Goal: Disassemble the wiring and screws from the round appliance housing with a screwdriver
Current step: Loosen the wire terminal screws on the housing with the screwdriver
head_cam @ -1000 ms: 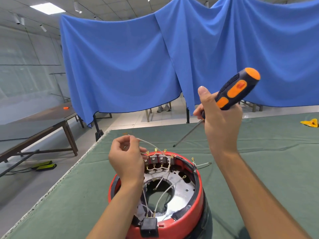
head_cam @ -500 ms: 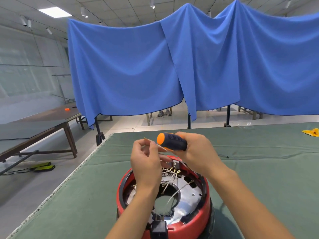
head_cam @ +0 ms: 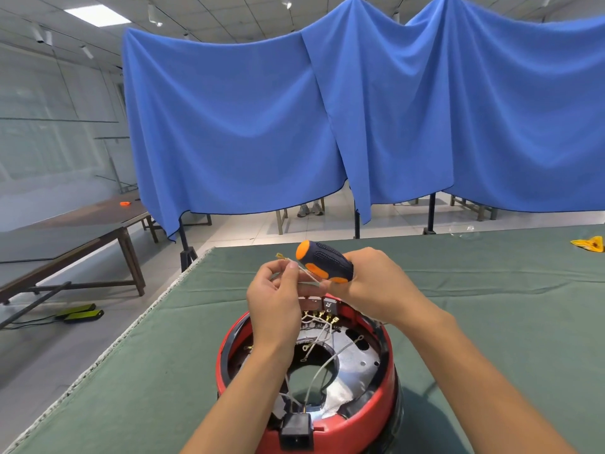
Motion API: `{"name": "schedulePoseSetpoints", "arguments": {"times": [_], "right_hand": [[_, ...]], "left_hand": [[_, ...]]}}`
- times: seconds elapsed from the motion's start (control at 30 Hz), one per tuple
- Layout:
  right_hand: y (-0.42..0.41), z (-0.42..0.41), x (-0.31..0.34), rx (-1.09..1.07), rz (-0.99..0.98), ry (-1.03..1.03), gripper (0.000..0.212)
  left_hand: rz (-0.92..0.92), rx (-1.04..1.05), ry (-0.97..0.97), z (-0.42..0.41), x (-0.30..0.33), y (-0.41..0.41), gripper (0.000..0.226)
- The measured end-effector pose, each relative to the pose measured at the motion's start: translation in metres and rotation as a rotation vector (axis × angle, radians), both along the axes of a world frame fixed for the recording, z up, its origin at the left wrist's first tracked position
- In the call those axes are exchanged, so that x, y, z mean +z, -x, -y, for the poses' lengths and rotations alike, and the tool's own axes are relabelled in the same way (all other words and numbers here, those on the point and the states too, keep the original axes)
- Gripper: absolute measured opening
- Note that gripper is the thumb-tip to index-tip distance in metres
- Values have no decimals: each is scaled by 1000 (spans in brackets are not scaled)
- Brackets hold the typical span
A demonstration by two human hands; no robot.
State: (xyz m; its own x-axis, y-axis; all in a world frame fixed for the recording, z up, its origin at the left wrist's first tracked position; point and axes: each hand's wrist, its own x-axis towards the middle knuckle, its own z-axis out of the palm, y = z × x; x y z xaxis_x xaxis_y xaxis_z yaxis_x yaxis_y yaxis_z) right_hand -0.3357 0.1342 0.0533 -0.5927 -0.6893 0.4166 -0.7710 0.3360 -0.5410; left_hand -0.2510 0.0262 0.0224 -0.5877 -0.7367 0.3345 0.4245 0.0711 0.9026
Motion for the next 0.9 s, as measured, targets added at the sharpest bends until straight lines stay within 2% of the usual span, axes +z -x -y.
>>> {"name": "schedulePoseSetpoints", "arguments": {"times": [0.13, 0.27, 0.43, 0.57, 0.7, 0.8, 0.9], "right_hand": [[11, -7, 2, -146, 5, -24, 40], [30, -17, -1, -404, -76, -135, 13], [46, -19, -19, -530, -23, -149, 15], [50, -17, -28, -512, -3, -136, 19], [47, -20, -20, -479, -37, 61, 11], [36, -23, -5, -478, -106, 316, 38], [22, -27, 11, -550, -124, 518, 45]], "left_hand": [[44, 27, 52, 3, -4, 0, 14], [228, 58, 157, 6, -11, 3, 17], [460, 70, 468, 3, -18, 5, 22], [491, 82, 481, 2, -17, 4, 23], [492, 84, 468, 2, -16, 2, 22], [503, 99, 461, 3, -15, 1, 21], [561, 137, 511, 7, -13, 2, 20]]}}
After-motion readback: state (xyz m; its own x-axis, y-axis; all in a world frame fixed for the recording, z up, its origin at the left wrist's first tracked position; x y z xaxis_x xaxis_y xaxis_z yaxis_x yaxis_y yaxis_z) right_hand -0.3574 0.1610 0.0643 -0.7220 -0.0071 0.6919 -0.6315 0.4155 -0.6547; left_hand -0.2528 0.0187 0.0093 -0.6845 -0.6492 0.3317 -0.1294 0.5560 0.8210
